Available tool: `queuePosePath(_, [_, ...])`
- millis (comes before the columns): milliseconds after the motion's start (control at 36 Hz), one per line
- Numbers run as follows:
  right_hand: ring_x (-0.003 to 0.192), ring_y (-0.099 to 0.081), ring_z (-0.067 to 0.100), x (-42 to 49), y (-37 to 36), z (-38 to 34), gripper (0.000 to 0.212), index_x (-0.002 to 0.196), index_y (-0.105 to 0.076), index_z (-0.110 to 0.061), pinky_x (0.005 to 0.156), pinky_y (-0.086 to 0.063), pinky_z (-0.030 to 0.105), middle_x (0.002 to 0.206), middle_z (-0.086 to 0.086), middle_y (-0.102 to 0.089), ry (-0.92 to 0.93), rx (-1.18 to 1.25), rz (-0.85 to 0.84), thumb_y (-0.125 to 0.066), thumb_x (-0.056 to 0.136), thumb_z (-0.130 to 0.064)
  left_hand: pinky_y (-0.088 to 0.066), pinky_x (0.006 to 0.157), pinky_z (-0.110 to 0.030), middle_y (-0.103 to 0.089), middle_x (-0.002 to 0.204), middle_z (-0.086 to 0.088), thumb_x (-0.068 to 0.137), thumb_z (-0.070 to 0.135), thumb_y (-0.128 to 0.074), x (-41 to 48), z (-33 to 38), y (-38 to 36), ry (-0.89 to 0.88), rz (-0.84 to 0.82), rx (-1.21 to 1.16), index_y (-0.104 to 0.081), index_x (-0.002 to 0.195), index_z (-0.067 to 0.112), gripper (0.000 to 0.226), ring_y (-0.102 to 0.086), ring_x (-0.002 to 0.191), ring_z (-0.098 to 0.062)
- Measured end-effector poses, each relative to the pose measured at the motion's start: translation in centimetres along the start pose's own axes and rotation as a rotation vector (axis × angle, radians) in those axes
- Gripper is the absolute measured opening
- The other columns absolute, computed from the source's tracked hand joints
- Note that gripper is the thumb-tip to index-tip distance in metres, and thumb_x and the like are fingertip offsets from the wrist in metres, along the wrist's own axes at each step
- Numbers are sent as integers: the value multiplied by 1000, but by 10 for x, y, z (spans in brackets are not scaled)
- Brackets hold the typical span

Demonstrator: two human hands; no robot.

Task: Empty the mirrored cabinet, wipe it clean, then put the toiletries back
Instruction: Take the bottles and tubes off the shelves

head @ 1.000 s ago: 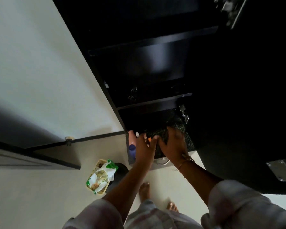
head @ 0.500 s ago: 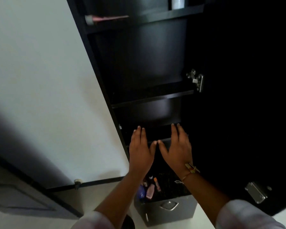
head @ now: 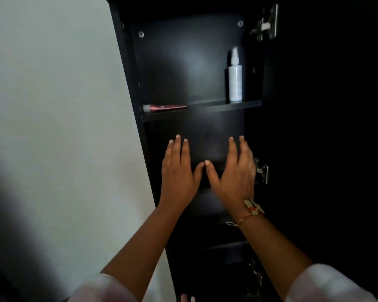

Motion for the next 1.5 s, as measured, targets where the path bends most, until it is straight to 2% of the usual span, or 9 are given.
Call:
queuePosePath(250, [142, -25, 30, 96, 25, -44, 78, 146, -33, -14, 111, -33, 48, 155, 14, -23, 110, -67, 152, -45, 88, -64, -19, 118, -41, -17, 160, -12, 95, 48, -46, 89, 5, 36, -118, 84, 102, -26, 150, 9, 70, -11, 148, -27])
queuePosePath(417, [136, -33, 34, 143, 11, -44, 76, 141, -38, -7, 111, -33, 44, 148, 20, -33, 122, -138, 121, -46, 87, -60, -18, 118, -42, -23, 158, -12, 94, 55, -42, 130, -7, 33, -153, 23, 156, -30, 148, 8, 73, -16, 147, -28])
queuePosePath(639, [109, -50, 39, 197, -12, -16, 75, 129, -40, 5, 95, -41, 43, 121, 23, -51, -50, -187, 5, -63, 82, -49, -18, 117, -44, -36, 151, -13, 92, 68, -22, 159, -26, 15, -126, -124, 263, -36, 144, 8, 81, -28, 142, -29])
queuePosePath(806, [118, -48, 43, 220, -34, 11, 90, 141, -25, 7, 96, -43, 44, 132, 26, -45, -227, -164, -136, -66, 82, -47, -25, 110, -50, -58, 129, -9, 87, 75, -11, 163, -31, 8, -61, -175, 353, -54, 126, 15, 84, -48, 123, -31])
queuePosePath(917, [116, -52, 43, 229, -40, 20, 80, 133, -34, 1, 93, -46, 43, 130, 23, -50, -302, -124, -184, -69, 80, -47, -30, 105, -52, -62, 122, -7, 87, 76, -12, 164, -35, 8, -35, -201, 358, -57, 120, 18, 81, -53, 115, -31])
queuePosePath(1056, [109, -58, 40, 237, -40, 24, 63, 125, -41, -2, 86, -48, 38, 123, 22, -57, -314, -78, -192, -69, 82, -39, -32, 100, -47, -60, 123, -8, 89, 74, -17, 165, -36, 17, -50, -183, 352, -57, 121, 16, 77, -48, 115, -29])
queuePosePath(1194, [105, -61, 38, 234, -38, 19, 51, 119, -48, -6, 74, -42, 31, 118, 20, -61, -296, -31, -195, -65, 85, -39, -34, 100, -44, -61, 121, -11, 88, 75, -16, 165, -44, 21, -45, -188, 362, -60, 120, 14, 81, -49, 115, -30])
queuePosePath(1306, [104, -62, 33, 230, -39, 5, 51, 117, -55, -12, 75, -43, 28, 115, 14, -65, -249, 57, -225, -69, 81, -45, -29, 108, -48, -62, 121, -12, 87, 76, -16, 164, -48, 22, -45, -202, 345, -61, 117, 15, 82, -50, 117, -32])
queuePosePath(1500, [97, -66, 25, 222, -42, -23, 44, 105, -65, -17, 87, -54, 38, 103, 7, -71, -159, 197, -287, -76, 74, -46, -35, 99, -42, -60, 118, -6, 94, 63, -31, 164, -43, 26, -93, -190, 249, -60, 114, 20, 56, -49, 113, -28])
Point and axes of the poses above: each hand's wrist, its own x-axis towards the middle knuckle, its own y-axis out of the back of the hand, z = x × y, the point moved 9 cm from there along x, towards the middle knuckle
